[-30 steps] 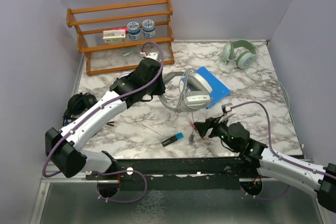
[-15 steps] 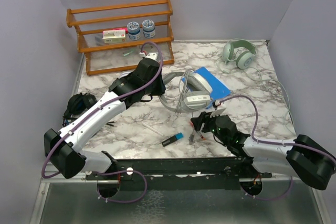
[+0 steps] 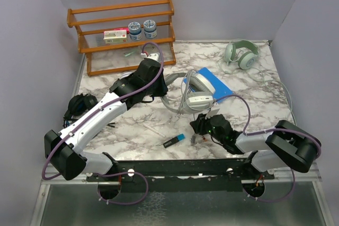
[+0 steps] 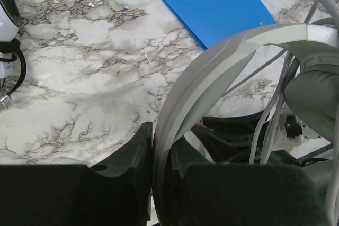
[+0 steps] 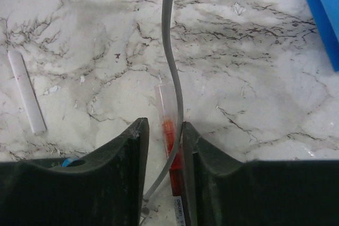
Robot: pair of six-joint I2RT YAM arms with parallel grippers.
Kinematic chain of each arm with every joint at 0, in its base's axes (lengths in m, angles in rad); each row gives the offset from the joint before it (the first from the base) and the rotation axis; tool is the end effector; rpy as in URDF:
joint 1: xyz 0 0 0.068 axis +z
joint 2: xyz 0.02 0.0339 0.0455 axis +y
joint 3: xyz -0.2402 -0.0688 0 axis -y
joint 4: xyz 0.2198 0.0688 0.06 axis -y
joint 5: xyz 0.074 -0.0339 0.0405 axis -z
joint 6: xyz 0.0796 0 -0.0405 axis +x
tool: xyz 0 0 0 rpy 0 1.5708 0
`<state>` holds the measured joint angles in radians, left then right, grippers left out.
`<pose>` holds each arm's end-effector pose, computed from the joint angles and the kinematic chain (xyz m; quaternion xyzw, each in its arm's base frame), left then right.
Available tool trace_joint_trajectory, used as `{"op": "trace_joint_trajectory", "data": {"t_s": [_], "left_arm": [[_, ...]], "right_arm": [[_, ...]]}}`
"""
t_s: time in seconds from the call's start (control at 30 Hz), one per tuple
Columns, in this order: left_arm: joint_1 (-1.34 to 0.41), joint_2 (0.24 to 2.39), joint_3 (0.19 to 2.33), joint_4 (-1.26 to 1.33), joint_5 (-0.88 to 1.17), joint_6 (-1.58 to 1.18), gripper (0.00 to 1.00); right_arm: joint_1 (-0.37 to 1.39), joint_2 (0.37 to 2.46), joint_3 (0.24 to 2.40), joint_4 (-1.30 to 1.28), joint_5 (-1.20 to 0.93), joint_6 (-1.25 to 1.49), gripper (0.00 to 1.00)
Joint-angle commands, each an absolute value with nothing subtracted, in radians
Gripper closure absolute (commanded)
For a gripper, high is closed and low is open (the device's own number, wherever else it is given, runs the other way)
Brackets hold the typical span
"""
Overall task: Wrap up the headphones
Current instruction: Wrap the headphones cable around the headphones.
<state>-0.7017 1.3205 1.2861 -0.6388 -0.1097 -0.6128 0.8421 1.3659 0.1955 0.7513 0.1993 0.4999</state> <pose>0.2362 -0.1883 0.3032 0.0162 0.8998 -0.2256 0.3732 0.1788 0.1767 0.1078 -0.0887 0.8316 0.2716 0.4763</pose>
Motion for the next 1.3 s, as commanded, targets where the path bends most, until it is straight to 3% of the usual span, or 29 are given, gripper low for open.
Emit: {"op": "trace_joint_trajectory", "data": {"t_s": [0.0,0.1,0.23,0.33,0.43,0.53,0.8,0.87,1.0,1.27], "left_arm": [[-0.701,1.294,1.345,-0.6,-0.066,-0.661,1.0],[-0.703,1.295,1.347,-0.6,-0.065,-0.66,1.0],[-0.701,1.3,1.347,-0.6,-0.062,-0.655,1.0],[-0.701,1.295,1.347,-0.6,-0.074,-0.655,1.0],[-0.701,1.292,1.347,-0.6,-0.086,-0.656,1.0],[-0.701,1.293,1.346,-0.6,-0.087,-0.661,1.0],[-0.7,1.29,1.353,-0.601,-0.085,-0.663,1.0],[-0.7,1.285,1.35,-0.6,-0.09,-0.664,1.0],[-0.701,1.278,1.347,-0.6,-0.093,-0.663,1.0],[-0.701,1.276,1.353,-0.6,-0.095,-0.665,1.0]], "right_arm": [[0.834,1.397,0.208,0.824,0.136,0.513,0.65],[0.834,1.384,0.204,0.821,0.112,0.508,0.73],[0.835,1.357,0.206,0.787,0.094,0.497,0.94],[0.834,1.294,0.197,0.756,0.065,0.489,0.99],[0.834,1.219,0.196,0.696,0.039,0.476,0.99],[0.834,1.19,0.207,0.618,0.064,0.46,0.84],[0.834,1.252,0.236,0.586,0.031,0.469,0.88],[0.835,1.283,0.237,0.606,0.015,0.48,0.86],[0.834,1.327,0.253,0.598,0.007,0.492,0.72],[0.834,1.246,0.255,0.5,0.065,0.517,0.68]]}}
